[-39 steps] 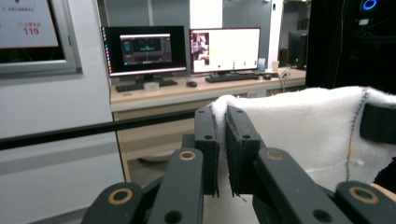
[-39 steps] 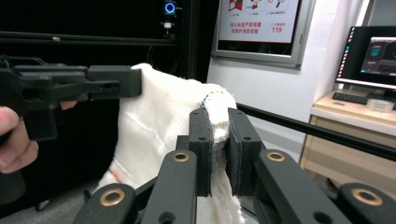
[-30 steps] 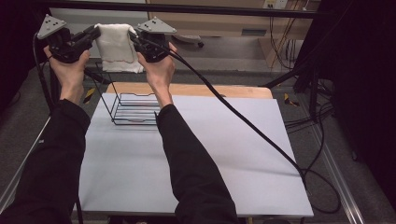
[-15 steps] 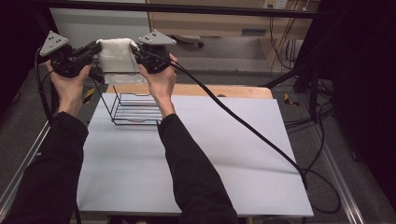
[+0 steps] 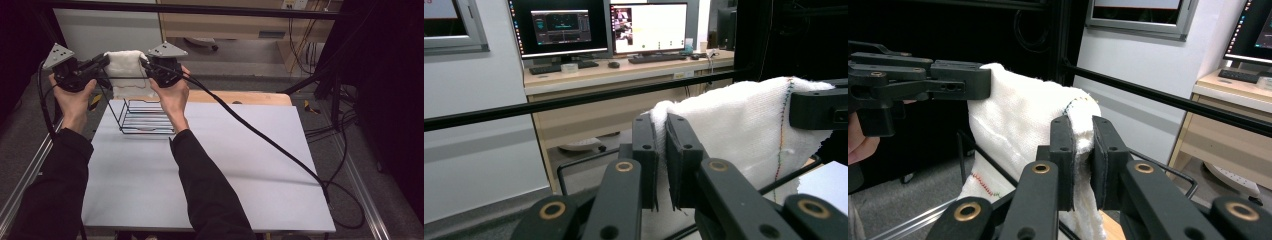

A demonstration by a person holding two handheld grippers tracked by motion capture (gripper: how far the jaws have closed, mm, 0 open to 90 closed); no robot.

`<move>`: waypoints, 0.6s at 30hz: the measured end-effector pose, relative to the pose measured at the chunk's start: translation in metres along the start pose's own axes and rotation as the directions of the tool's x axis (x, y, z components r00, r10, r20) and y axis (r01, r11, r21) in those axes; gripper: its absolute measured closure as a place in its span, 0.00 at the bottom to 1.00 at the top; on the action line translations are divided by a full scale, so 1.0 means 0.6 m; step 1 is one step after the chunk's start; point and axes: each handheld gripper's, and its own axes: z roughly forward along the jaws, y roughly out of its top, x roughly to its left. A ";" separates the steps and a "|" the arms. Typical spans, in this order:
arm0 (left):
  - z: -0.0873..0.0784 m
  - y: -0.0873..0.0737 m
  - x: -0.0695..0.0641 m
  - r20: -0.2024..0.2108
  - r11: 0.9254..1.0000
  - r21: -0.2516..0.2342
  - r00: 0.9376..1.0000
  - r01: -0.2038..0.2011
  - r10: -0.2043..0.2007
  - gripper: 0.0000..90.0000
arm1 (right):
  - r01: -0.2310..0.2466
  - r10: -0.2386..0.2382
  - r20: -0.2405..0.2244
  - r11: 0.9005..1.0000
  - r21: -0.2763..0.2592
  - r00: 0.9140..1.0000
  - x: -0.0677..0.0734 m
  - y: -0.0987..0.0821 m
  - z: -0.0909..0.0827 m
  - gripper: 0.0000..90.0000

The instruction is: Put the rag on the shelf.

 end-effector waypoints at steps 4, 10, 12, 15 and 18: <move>-0.009 -0.003 0.000 0.015 1.000 -0.004 1.000 0.007 -0.007 0.93 | 0.017 -0.017 -0.004 1.000 -0.003 1.000 0.005 0.000 -0.004 0.91; -0.020 -0.011 -0.003 0.037 1.000 0.011 0.999 0.024 -0.025 0.92 | 0.037 -0.037 -0.007 0.999 0.012 0.999 0.016 -0.001 -0.014 0.90; -0.024 -0.013 -0.006 0.043 1.000 0.016 0.999 0.020 -0.021 0.92 | 0.029 -0.028 -0.013 0.999 0.017 1.000 0.019 -0.003 -0.019 0.90; -0.029 -0.015 -0.011 0.053 1.000 0.016 0.998 0.016 -0.017 0.92 | 0.015 -0.014 -0.022 1.000 0.026 1.000 0.019 -0.007 -0.027 0.90; -0.036 -0.020 -0.016 0.054 1.000 0.024 0.998 0.012 -0.013 0.91 | 0.023 -0.022 -0.037 0.999 0.037 0.999 0.022 -0.013 -0.033 0.90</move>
